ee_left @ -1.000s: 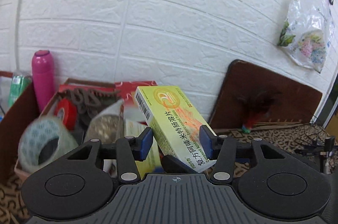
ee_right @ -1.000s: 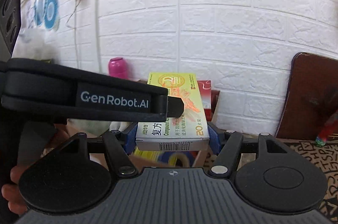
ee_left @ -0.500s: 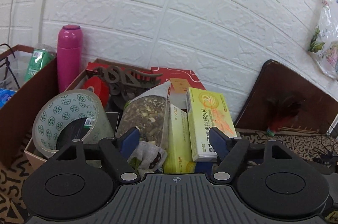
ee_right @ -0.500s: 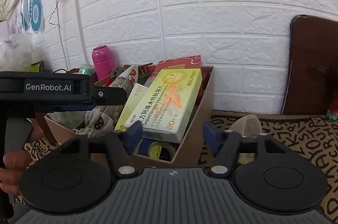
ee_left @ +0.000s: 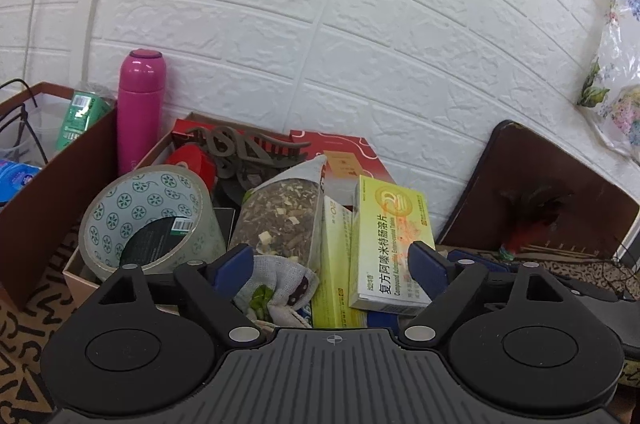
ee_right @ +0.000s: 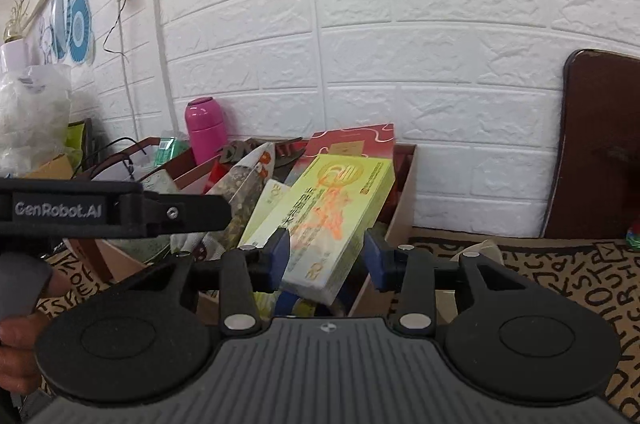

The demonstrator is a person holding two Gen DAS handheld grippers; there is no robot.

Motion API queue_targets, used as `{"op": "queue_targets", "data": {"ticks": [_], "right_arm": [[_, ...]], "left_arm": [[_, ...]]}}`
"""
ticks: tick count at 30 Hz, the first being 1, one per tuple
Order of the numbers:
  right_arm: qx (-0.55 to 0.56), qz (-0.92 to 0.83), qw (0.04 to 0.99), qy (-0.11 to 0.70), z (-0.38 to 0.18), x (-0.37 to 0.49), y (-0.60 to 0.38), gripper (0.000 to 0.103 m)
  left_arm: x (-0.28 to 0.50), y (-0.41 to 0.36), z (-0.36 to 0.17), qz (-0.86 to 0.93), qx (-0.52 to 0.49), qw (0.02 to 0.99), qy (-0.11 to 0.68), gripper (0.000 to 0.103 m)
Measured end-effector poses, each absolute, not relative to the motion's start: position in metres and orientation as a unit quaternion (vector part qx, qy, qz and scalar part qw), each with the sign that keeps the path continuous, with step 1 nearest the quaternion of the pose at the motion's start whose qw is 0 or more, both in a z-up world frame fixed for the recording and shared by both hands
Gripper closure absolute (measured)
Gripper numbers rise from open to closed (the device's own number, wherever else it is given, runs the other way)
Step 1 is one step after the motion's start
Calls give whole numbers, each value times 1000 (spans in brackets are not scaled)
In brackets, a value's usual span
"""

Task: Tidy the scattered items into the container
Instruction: 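Lower the medicine box into the cardboard box and open the right gripper, then reach the left gripper to the clear funnel and grasp its rim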

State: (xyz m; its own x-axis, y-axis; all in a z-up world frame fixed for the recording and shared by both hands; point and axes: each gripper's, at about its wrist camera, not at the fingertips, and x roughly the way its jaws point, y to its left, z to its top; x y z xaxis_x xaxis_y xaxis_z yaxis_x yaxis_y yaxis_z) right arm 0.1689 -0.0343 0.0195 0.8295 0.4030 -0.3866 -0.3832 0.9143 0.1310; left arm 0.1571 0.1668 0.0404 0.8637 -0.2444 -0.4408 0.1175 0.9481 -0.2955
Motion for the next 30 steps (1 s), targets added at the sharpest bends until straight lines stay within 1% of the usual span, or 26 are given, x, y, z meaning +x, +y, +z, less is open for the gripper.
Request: {"op": "queue_targets", "data": {"ticks": [4,6,7,10,13,15,17,19,22,23,27,29,30], "right_arm": [[11,219,952,212,15,175,-29,55],[3,237,948,213,13,171,-25,50],[-2,247,945,215,13,169,-23,49],[-10,263,940,215,12,163,-21,47],[1,265,938,221,11,163,-23,43],[20,251,941,225,8,166,-27,39],[32,245,942,226,8,166,-29,39],[24,249,941,229,9,164,-27,37],[15,245,945,216,13,152,-29,26],[13,238,949,207,15,146,-32,20],[0,209,957,201,23,119,-44,5],[-18,199,958,206,27,104,-48,1],[-29,198,957,208,28,95,-51,1]], "left_arm": [[153,165,40,-90,-129,958,241,5],[150,165,38,-85,-128,958,241,2],[147,166,38,-81,-129,959,240,0],[140,168,36,-76,-138,958,239,0],[134,169,34,-73,-142,957,243,0],[132,169,33,-70,-140,957,246,0],[130,170,33,-65,-142,956,246,0],[127,171,35,-63,-145,955,250,0],[116,174,37,-57,-147,955,250,0],[111,175,38,-53,-145,956,249,0],[84,175,45,-38,-110,961,250,0],[68,173,50,-33,-81,965,249,0],[61,172,53,-30,-68,966,248,0]]}}
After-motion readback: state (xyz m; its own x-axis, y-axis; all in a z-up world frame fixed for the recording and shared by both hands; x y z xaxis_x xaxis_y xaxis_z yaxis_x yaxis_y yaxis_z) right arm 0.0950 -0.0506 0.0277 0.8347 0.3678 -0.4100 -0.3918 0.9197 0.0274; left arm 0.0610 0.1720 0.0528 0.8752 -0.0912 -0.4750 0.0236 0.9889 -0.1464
